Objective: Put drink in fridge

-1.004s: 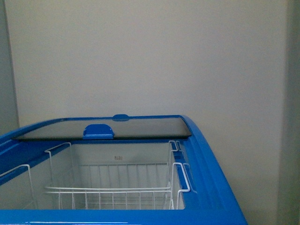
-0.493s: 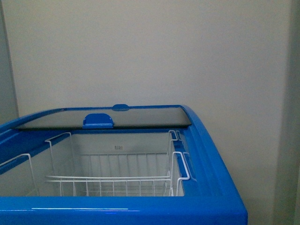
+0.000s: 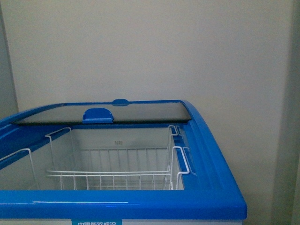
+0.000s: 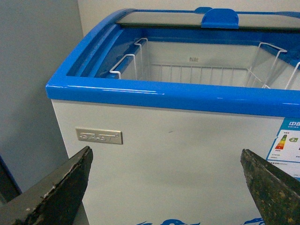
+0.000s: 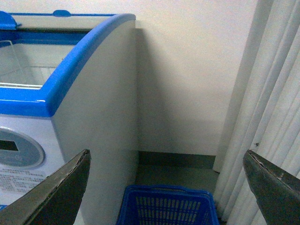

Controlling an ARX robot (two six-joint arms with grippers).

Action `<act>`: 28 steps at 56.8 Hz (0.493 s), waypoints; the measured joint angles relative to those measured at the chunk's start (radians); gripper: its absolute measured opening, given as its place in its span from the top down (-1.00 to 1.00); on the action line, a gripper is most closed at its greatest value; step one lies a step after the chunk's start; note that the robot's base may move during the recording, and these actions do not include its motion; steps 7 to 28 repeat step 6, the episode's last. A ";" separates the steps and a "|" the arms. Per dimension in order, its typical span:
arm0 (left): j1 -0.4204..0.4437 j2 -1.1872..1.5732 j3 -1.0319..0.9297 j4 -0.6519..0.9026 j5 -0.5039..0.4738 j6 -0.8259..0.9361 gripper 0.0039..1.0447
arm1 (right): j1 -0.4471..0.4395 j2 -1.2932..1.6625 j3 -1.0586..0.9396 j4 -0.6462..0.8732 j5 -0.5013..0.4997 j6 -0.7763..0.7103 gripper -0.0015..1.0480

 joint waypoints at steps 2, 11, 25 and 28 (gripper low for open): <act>0.000 0.000 0.000 0.000 0.000 0.000 -0.85 | 0.000 0.000 0.000 0.000 0.000 0.000 -0.86; 0.000 0.000 0.000 0.000 0.000 0.000 -0.85 | 0.000 0.000 0.000 0.000 0.000 0.000 -0.86; 0.000 0.000 0.000 0.000 0.000 0.000 -0.85 | 0.000 0.000 0.000 0.000 0.000 0.000 -0.86; 0.000 0.000 0.000 0.000 0.000 0.000 -0.85 | 0.000 0.000 0.000 0.000 0.000 0.000 -0.86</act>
